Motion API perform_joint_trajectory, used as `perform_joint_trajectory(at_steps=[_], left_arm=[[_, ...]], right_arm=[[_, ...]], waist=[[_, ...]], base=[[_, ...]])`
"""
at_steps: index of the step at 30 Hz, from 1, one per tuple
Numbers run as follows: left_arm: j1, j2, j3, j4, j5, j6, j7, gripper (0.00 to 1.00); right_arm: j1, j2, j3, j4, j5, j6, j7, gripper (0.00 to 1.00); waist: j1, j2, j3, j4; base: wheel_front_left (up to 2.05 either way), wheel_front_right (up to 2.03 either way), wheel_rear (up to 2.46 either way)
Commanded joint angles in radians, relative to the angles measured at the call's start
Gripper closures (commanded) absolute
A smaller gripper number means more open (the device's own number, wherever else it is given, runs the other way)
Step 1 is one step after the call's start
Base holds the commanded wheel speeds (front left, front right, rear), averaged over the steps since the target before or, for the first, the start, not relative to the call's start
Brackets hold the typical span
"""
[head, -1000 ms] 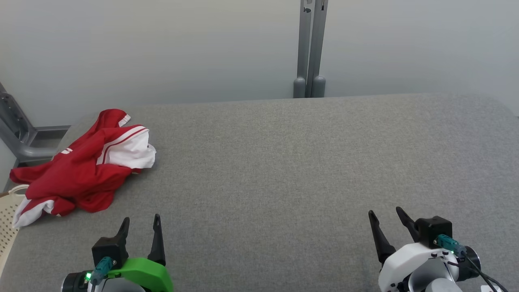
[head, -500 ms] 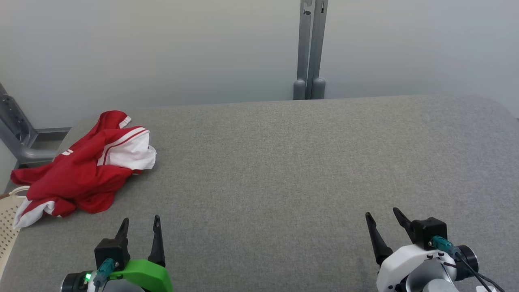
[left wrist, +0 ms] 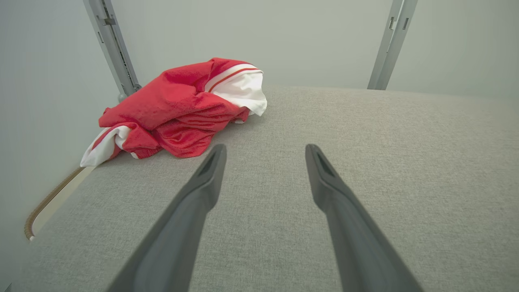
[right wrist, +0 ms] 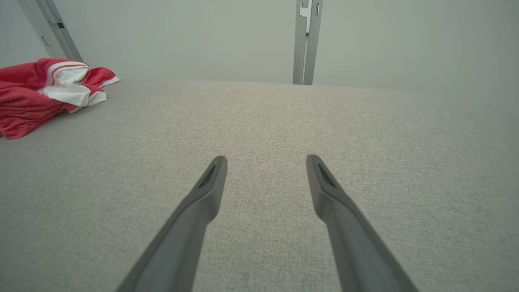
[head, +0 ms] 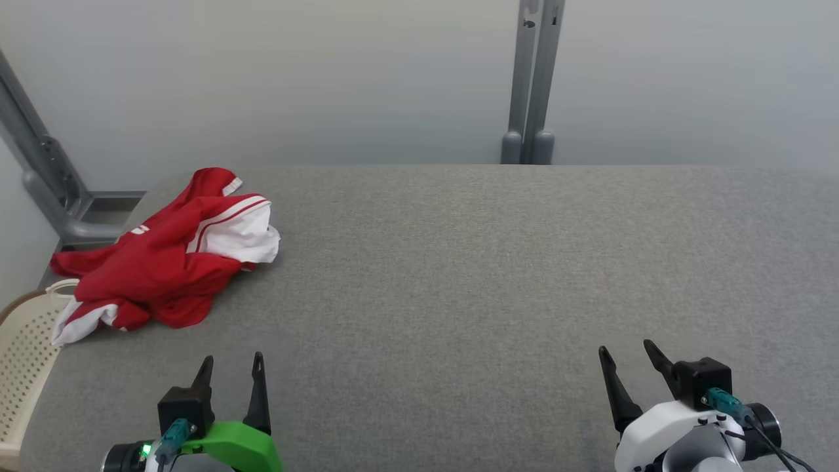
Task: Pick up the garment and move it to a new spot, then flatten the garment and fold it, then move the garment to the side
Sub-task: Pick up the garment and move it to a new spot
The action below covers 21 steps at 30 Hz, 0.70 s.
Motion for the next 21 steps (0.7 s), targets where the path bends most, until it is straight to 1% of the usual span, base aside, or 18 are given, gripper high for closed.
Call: perform_joint_trajectory(at_steps=[1, 12, 21], left_arm=[[0.021, 0.011, 0.002, -0.005, -0.001, 0.007, 0.002, 0.0], [0.054, 0.052, 0.012, -0.058, -0.008, 0.026, 0.04, 0.0], [0.069, 0.078, 0.025, -0.107, -0.021, 0.041, 0.065, 0.0]], right_arm=[[0.006, -0.002, -0.001, -0.005, 0.002, 0.0, -0.009, 0.0], [0.011, -0.003, 0.03, 0.007, 0.041, 0.0, -0.031, 0.0], [-0.016, -0.003, 0.053, 0.027, 0.068, 0.0, -0.052, 0.0]], waist=[[0.0, 0.0, -0.002, 0.04], [0.0, 0.0, -0.008, 0.194], [0.0, 0.0, 0.006, 0.294]], base=[[0.0, 0.0, 0.0], [0.0, 0.0, 0.0], [0.0, 0.0, 0.0]])
